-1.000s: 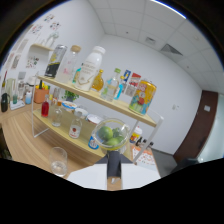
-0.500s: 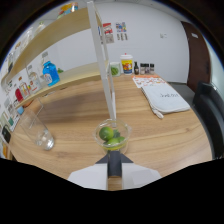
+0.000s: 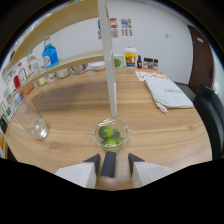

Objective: Make me a cup of Mojito.

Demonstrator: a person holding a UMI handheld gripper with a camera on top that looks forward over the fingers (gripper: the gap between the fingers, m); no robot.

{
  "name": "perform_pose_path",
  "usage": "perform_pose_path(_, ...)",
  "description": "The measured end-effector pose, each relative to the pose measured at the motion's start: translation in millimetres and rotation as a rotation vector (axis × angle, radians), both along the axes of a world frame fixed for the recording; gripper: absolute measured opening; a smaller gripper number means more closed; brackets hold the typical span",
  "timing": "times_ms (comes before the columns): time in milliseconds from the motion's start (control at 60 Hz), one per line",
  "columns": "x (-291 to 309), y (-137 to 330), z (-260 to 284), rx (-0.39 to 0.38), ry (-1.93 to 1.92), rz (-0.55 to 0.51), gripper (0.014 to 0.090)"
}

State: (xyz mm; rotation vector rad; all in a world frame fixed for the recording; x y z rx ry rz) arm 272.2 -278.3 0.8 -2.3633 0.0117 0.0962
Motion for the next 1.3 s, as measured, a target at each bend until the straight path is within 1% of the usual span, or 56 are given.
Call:
perform_pose_path(50, 0, 1, 6, 0.010, 0.001, -0.005, 0.0701)
perform_pose_path(83, 1, 1, 11, 0.022, -0.002, -0.013, 0.0809)
perform_pose_path(100, 2, 1, 15, 0.030, -0.008, -0.018, 0.0857)
perform_pose_path(117, 4, 1, 19, 0.039, -0.017, -0.027, 0.0862)
perform_pose_path(217, -2, 1, 56, 0.104, -0.039, -0.045, 0.0856)
perform_pose_path(317, -20, 2, 102, 0.192, -0.034, -0.054, 0.0851)
perform_pose_path(417, -47, -1, 143, 0.263, -0.030, -0.065, 0.0854)
perform_pose_path(550, -93, -8, 183, 0.334, -0.005, -0.076, 0.0850)
perform_pose_path(583, -105, -11, 189, 0.341, 0.006, -0.076, 0.0853)
perform_pose_path(600, -112, -12, 193, 0.343, 0.010, -0.075, 0.0869)
perform_pose_path(617, -117, -13, 195, 0.351, 0.012, -0.073, 0.0851)
perform_pose_path(733, -152, -23, 201, 0.360, 0.003, -0.076, 0.0847)
perform_pose_path(983, -205, -38, 181, 0.305, 0.007, -0.058, 0.0850)
perform_pose_path(1133, -220, -23, 195, 0.328, 0.004, -0.042, 0.0852)
perform_pose_path(1300, -226, 19, 218, 0.374, -0.014, -0.036, 0.0851)
